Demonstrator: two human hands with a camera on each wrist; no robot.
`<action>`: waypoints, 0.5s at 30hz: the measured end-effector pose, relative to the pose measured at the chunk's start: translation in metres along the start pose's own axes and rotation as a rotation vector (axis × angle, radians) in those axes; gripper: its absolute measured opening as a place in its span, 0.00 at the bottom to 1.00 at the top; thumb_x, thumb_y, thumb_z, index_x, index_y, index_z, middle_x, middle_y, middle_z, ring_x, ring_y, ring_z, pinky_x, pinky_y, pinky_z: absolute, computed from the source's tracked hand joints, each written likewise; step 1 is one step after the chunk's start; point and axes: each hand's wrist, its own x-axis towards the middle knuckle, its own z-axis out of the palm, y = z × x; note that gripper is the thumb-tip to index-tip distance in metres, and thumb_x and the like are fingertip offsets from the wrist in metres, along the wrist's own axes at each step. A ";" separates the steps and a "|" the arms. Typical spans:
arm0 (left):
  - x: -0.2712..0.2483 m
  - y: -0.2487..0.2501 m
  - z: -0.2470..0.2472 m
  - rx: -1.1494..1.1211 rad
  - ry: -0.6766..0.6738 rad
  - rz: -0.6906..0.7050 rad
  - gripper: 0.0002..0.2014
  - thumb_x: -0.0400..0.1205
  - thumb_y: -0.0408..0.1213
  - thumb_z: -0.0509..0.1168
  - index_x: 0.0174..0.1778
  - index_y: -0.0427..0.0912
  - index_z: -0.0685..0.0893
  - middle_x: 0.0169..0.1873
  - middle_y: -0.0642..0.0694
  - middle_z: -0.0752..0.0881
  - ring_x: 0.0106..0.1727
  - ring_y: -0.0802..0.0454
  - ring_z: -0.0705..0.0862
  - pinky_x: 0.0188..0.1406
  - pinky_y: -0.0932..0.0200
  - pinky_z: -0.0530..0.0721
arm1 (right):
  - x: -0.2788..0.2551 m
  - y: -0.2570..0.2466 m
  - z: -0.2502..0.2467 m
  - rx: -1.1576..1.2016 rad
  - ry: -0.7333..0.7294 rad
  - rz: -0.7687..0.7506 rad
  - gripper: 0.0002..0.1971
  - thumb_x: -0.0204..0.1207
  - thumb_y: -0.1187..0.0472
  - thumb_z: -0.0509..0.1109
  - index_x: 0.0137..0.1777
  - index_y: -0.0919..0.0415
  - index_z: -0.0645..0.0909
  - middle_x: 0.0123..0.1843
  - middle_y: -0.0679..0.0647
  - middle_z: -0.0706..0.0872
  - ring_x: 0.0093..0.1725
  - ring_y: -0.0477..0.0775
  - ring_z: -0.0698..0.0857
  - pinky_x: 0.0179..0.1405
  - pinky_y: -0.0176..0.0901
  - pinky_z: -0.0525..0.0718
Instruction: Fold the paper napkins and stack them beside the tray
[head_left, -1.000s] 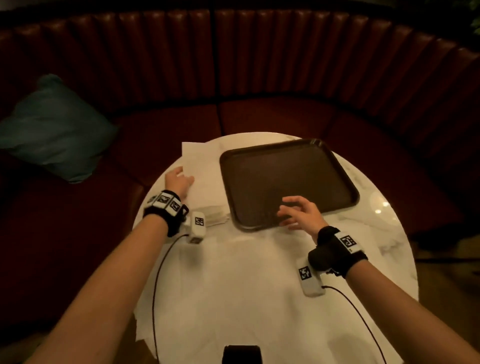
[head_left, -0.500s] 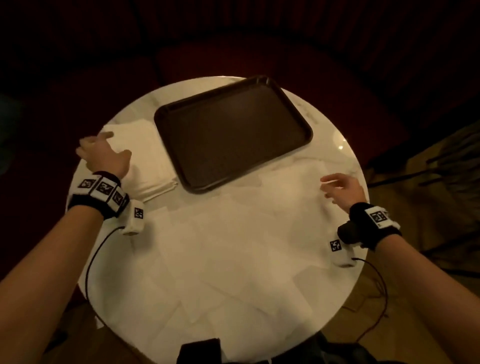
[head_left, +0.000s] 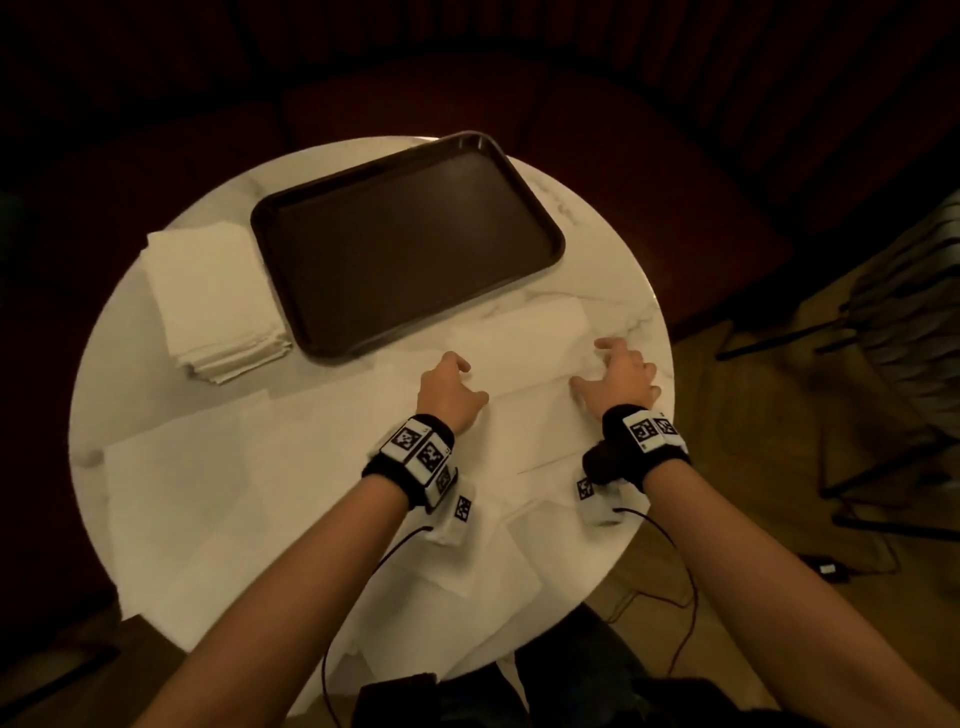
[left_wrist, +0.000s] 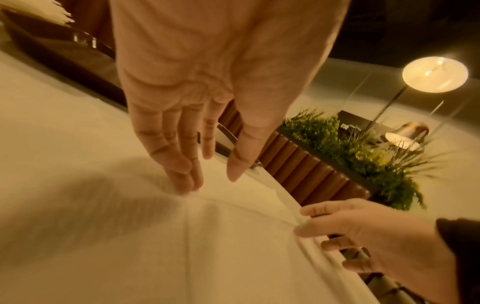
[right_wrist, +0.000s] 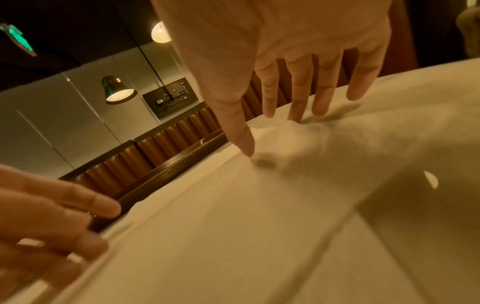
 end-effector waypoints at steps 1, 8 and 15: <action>0.000 0.000 0.005 -0.001 0.014 -0.015 0.21 0.75 0.32 0.74 0.61 0.39 0.76 0.53 0.36 0.84 0.47 0.43 0.85 0.42 0.57 0.79 | 0.002 0.003 -0.002 0.039 -0.009 -0.002 0.25 0.70 0.55 0.74 0.68 0.47 0.73 0.67 0.56 0.79 0.69 0.64 0.71 0.65 0.59 0.69; -0.007 0.001 0.019 0.060 0.063 0.006 0.19 0.70 0.31 0.79 0.54 0.40 0.80 0.45 0.42 0.84 0.43 0.46 0.82 0.42 0.56 0.80 | 0.012 0.022 -0.019 0.268 -0.039 -0.099 0.10 0.69 0.64 0.76 0.46 0.48 0.86 0.43 0.53 0.85 0.45 0.56 0.84 0.56 0.54 0.85; -0.011 -0.010 0.031 0.221 0.123 0.128 0.13 0.75 0.35 0.74 0.53 0.43 0.84 0.50 0.45 0.77 0.51 0.48 0.79 0.54 0.54 0.81 | 0.014 0.027 -0.046 0.189 -0.005 -0.352 0.02 0.70 0.59 0.79 0.42 0.51 0.91 0.42 0.50 0.88 0.43 0.51 0.83 0.51 0.51 0.85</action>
